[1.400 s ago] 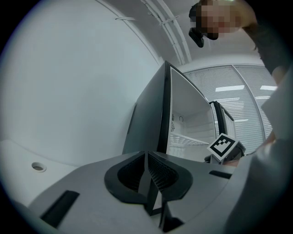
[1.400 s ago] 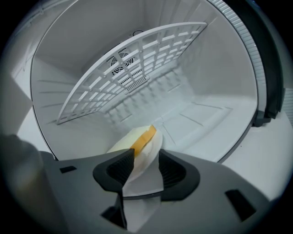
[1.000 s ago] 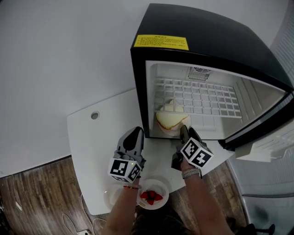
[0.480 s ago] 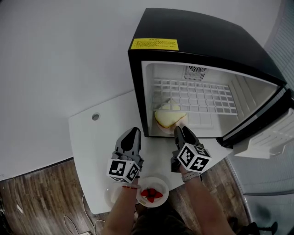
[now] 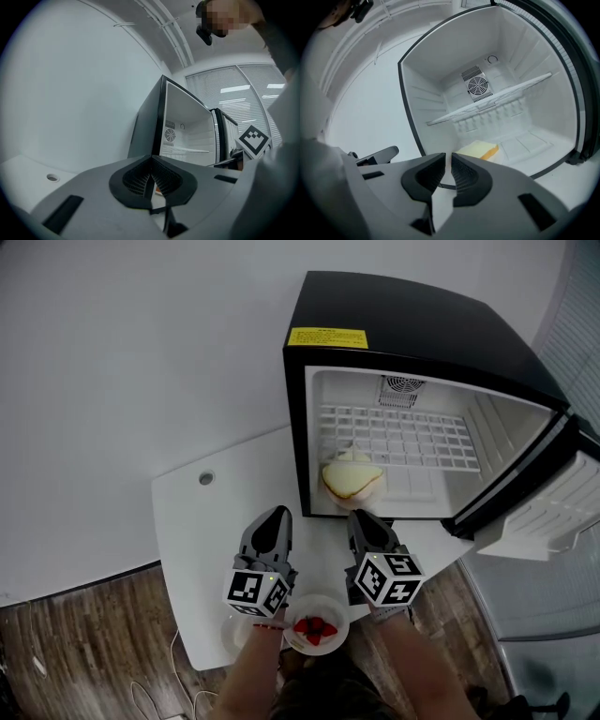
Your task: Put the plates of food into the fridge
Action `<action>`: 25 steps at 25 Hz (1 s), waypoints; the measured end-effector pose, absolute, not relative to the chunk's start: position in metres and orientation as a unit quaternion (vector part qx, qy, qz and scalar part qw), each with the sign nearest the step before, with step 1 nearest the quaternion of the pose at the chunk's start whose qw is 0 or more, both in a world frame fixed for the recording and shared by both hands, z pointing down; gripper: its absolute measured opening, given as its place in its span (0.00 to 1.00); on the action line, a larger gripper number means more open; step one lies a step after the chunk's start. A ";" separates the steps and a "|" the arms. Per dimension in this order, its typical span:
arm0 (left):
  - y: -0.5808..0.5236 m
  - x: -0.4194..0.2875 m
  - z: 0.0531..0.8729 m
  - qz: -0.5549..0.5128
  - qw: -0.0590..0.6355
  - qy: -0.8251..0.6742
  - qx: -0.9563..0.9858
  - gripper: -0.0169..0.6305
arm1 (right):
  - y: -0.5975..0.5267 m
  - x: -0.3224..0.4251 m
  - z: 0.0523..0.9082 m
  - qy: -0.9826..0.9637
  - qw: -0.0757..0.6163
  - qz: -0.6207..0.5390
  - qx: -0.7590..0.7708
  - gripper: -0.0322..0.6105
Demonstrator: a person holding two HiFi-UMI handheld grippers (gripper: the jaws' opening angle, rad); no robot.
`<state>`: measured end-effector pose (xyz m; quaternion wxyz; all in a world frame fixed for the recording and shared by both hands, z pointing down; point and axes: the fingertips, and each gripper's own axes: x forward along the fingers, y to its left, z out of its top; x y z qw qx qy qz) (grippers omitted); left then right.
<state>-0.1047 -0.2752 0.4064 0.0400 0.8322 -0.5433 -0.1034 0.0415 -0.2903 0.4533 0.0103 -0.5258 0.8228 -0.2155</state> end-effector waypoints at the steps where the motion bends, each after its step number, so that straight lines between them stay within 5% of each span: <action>1: -0.272 -0.105 0.405 -0.104 0.039 -0.542 0.833 0.05 | -0.286 0.040 0.451 0.826 0.009 -0.211 -0.523 0.12; 25: -0.118 -0.129 0.392 -0.093 0.022 -0.527 0.845 0.05 | -0.117 0.042 0.440 0.851 -0.073 -0.093 -0.512 0.12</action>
